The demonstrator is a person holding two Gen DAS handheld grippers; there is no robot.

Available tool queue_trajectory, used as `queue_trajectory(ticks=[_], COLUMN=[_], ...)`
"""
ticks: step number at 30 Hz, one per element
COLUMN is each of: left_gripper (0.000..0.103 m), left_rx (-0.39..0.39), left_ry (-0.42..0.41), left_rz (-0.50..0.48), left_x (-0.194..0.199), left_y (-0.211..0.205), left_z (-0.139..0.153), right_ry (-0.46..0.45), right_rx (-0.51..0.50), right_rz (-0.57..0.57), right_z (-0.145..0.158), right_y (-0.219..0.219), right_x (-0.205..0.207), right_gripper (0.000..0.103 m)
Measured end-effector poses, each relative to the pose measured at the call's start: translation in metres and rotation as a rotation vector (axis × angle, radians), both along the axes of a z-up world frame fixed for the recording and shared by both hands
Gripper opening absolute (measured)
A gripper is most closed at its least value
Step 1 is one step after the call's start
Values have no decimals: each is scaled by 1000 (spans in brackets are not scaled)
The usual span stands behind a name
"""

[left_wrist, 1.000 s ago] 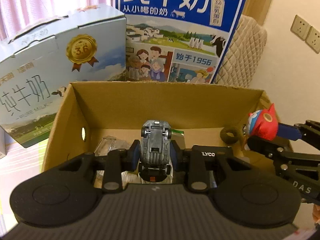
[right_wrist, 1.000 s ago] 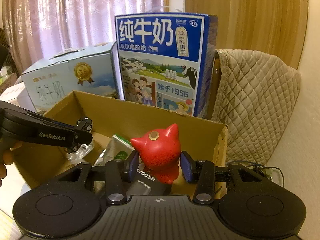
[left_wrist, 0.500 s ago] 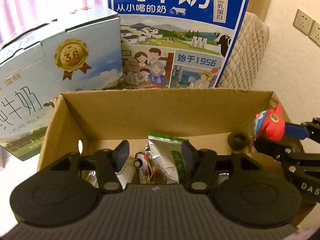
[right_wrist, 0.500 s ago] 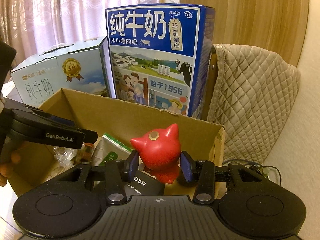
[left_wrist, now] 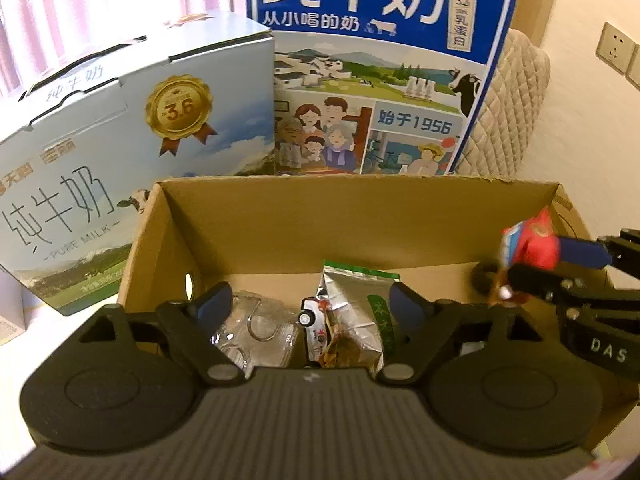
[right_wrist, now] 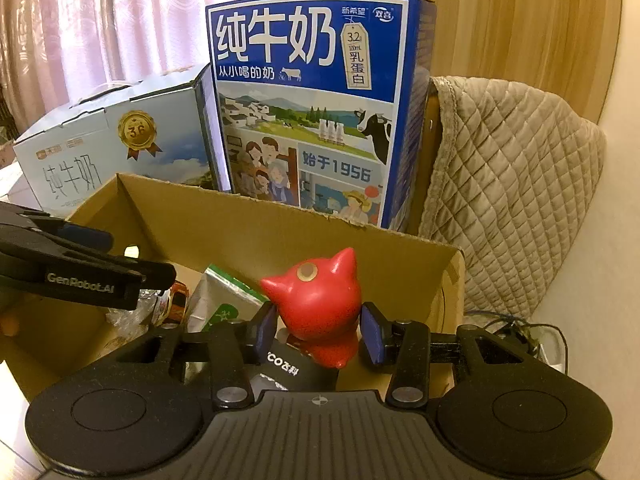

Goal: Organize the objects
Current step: 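Lower the toy car into the box and open the left tool while the right tool lowers the red figure, then open the right tool to release the red figure into the box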

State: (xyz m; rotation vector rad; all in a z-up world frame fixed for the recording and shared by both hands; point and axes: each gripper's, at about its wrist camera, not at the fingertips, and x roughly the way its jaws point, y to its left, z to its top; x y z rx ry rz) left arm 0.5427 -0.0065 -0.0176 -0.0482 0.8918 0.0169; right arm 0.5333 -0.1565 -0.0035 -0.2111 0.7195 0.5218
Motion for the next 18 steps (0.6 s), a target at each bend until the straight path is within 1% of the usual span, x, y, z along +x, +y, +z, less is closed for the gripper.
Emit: queue_trajectory(ticks=[4,7,14,18], left_gripper=[88,93,99,99], left_rx=[-23,-29,-36,-27], left_ry=[12,17,16,7], left_rz=[6,8,12,11], left_x=[-3,-7,-14,-20], left_y=[4,5,8,8], left_z=[0,0,0,3], right_ry=[-29,-37,-13,0], right_rx=[19,23,45,50], right_rz=[2,4,-13,-24], right_z=[8,10,10,10], right_y=[1,0,-10,-16], right_x=[0,-3,-13,-20], right_gripper=[44,49,54,55])
